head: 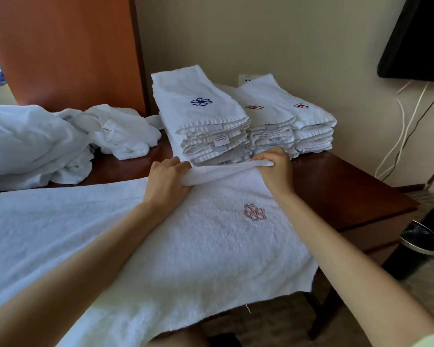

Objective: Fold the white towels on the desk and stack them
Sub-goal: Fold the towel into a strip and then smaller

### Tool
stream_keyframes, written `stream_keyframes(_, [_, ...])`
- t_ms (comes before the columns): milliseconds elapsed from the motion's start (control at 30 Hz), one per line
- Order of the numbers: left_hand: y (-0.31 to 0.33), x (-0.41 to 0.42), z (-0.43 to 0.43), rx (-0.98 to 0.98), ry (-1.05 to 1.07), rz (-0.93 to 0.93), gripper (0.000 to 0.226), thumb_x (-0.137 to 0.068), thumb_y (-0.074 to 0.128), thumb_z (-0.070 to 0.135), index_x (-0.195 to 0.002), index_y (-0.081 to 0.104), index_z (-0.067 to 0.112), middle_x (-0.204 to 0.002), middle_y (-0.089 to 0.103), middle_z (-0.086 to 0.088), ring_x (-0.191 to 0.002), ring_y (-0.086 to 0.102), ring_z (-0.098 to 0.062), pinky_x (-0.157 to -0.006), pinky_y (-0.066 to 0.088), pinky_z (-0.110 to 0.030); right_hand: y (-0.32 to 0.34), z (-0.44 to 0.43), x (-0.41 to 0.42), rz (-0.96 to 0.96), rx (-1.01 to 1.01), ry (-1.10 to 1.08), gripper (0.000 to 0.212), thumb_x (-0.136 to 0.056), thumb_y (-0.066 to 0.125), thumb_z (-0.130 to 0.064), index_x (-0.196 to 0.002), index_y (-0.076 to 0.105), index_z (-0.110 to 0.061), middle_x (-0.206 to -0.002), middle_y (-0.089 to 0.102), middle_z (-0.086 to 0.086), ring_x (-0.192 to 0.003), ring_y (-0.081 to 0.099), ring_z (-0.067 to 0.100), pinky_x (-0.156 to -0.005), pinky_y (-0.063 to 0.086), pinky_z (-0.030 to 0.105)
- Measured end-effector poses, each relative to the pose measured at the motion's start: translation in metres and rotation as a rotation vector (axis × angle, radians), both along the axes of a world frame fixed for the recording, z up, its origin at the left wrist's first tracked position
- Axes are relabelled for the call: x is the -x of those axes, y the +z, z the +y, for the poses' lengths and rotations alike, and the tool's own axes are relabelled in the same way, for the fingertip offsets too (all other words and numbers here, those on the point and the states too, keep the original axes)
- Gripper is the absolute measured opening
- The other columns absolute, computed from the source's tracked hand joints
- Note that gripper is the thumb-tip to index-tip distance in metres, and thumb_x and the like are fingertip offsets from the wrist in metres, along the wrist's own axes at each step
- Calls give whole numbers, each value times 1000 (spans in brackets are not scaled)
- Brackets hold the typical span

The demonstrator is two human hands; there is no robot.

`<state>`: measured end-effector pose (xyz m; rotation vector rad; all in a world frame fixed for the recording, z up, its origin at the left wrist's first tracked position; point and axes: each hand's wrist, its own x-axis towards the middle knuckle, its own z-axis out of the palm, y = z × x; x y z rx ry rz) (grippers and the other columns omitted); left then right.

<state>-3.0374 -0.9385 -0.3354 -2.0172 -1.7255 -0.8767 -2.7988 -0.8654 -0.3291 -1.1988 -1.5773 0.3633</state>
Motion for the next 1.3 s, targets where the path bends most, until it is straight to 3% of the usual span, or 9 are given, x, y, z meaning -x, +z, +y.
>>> stream_keyframes(167, [6, 4, 14, -16, 137, -72, 20, -76, 75, 31, -86, 69, 14, -76, 57, -3, -76, 57, -27, -78, 24, -36, -1, 11, 13, -49, -8, -121, 22, -86, 59, 0, -83, 78, -11, -100, 54, 1, -86, 55, 16, -65, 44, 31])
stream_keyframes(267, [7, 4, 9, -4, -54, -66, 26, -73, 75, 36, -91, 70, 18, -76, 64, 3, -73, 60, -22, -80, 29, -36, 3, 7, 11, -53, 89, -52, 27, -85, 53, 4, -79, 75, -11, -102, 61, 3, -82, 61, 19, -64, 49, 29])
stream_keyframes(433, [21, -6, -7, -64, -378, -45, 15, -81, 75, 30, -85, 71, 16, -53, 52, 9, -48, 50, -19, -74, 44, -38, 30, -17, -11, 363, 391, 311, 30, -87, 50, 13, -72, 59, -10, -106, 66, 7, -89, 64, 13, -67, 57, 20])
stream_keyframes(567, [26, -22, -25, -136, -528, 130, 22, -84, 59, 31, -90, 72, 15, -49, 51, 6, -45, 47, -23, -70, 26, -19, 31, -51, -38, 441, 468, 461, 24, -90, 47, 11, -77, 55, -8, -123, 64, 5, -109, 62, 20, -82, 56, 28])
stream_keyframes(767, [16, -44, -41, -25, -693, 370, 40, -61, 86, 9, -99, 74, 13, -53, 61, 1, -45, 53, -22, -69, 34, -27, 15, -83, -62, 295, 615, 405, 26, -98, 49, -32, -109, 71, -23, -109, 70, -16, -103, 66, 7, -80, 54, 22])
stream_keyframes(933, [17, -44, -40, -58, -738, 374, 40, -62, 85, 4, -99, 75, 12, -55, 61, 1, -45, 51, -22, -68, 33, -26, 18, -84, -63, 44, 434, 372, 52, -82, 60, 14, -111, 64, -29, -116, 64, -11, -114, 55, -3, -83, 47, 6])
stream_keyframes(1033, [16, -47, -43, -115, -804, 368, 24, -77, 76, 11, -101, 75, 12, -57, 61, 1, -48, 52, -22, -68, 36, -27, 26, -82, -74, 68, 464, 380, 54, -83, 58, 15, -112, 65, -31, -117, 64, -13, -113, 54, -8, -77, 43, 1])
stream_keyframes(1200, [15, -56, -51, -106, -896, 369, 20, -87, 63, 23, -100, 76, 16, -64, 63, 5, -53, 54, -18, -71, 37, -26, 17, -77, -75, -190, 528, 300, 55, -85, 56, 14, -133, 57, -13, -137, 55, 0, -132, 44, 10, -106, 35, 22])
stream_keyframes(1300, [16, -55, -49, -34, -877, 385, 15, -88, 65, 24, -99, 75, 20, -75, 70, 9, -58, 59, -17, -70, 38, -27, 17, -79, -77, -200, 545, 320, 52, -90, 56, 5, -137, 53, -18, -143, 49, -3, -137, 38, 11, -106, 31, 23])
